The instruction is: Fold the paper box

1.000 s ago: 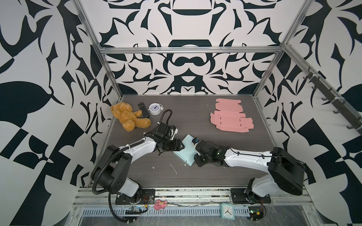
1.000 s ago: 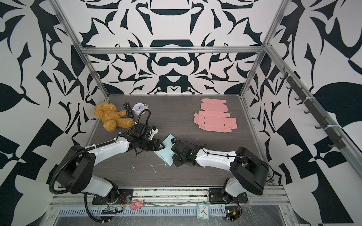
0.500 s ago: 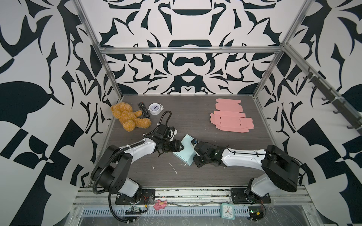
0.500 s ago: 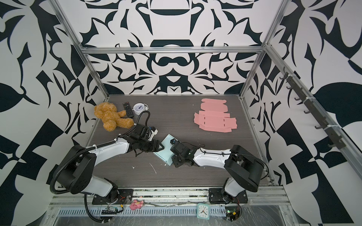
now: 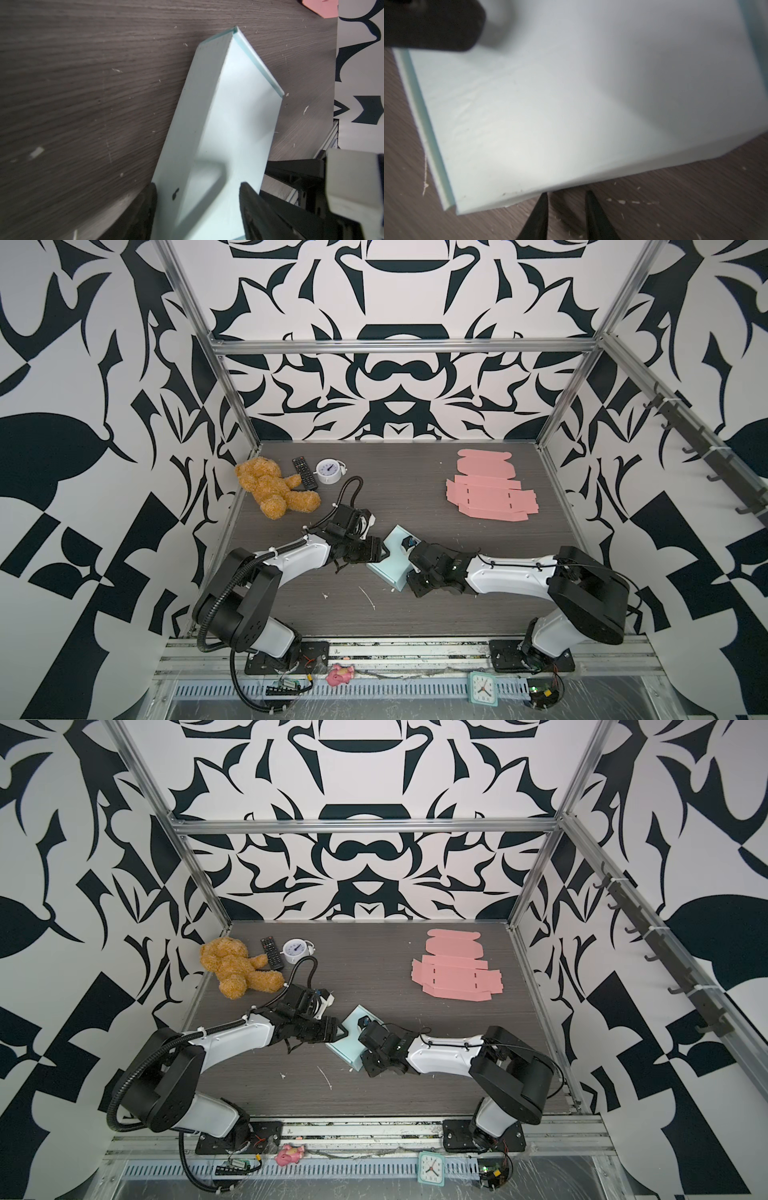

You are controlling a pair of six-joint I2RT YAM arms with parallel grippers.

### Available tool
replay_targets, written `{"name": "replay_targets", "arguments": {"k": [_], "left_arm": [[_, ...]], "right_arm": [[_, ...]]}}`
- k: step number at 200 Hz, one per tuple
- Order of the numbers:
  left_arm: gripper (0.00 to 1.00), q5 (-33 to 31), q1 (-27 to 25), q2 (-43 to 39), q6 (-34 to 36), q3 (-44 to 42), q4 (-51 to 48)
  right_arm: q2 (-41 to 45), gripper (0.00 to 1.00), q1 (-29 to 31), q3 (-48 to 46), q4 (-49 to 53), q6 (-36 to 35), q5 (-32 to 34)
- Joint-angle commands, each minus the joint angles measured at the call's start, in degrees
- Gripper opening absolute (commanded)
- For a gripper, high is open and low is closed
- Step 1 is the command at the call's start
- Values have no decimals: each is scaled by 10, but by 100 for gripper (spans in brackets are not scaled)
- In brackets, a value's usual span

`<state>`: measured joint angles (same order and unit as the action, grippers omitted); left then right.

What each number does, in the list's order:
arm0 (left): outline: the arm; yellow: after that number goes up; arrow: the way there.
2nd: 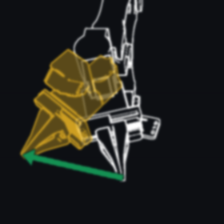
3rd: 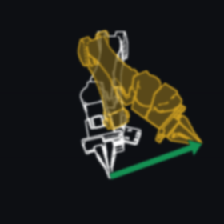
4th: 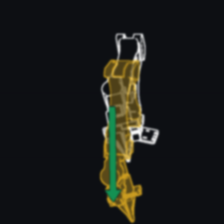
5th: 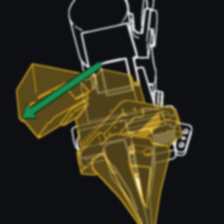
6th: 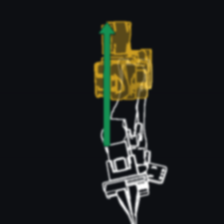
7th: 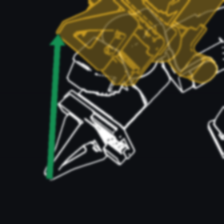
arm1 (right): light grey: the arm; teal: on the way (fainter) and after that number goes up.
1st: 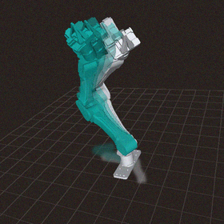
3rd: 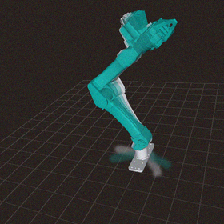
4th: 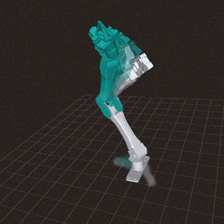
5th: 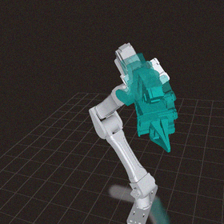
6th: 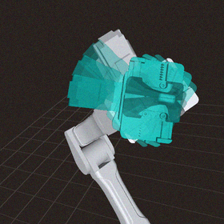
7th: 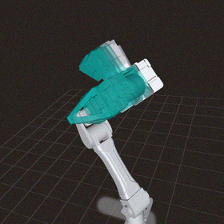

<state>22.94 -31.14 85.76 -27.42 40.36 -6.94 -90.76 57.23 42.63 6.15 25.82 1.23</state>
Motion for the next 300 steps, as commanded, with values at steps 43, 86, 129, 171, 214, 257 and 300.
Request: {"name": "replay_targets", "arguments": {"k": [43, 86, 129, 171, 214, 257, 300], "left_arm": [[65, 46, -22, -10, -16, -15, 1], [64, 48, -22, -18, -18, -21, -1], [64, 50, -24, -29, -26, -30, -1], [64, 42, -25, -33, -22, -36, -7], [67, 21, -9, -34, 10, -22, -39], [76, 15, -8, -58, 10, -25, -54], [84, -12, -8, -97, 18, -29, -100]], "right_arm": [[-15, 33, 13, 53, -61, 8, -3], [-5, 34, 13, 43, -69, 19, 18], [6, 36, 13, 29, -85, 28, 40], [18, 36, 13, 17, -80, 28, 47], [37, 28, 13, -12, -66, 28, 41], [58, 25, 13, -30, -52, 29, 42], [71, 24, 19, -37, -29, 30, 53]]}}
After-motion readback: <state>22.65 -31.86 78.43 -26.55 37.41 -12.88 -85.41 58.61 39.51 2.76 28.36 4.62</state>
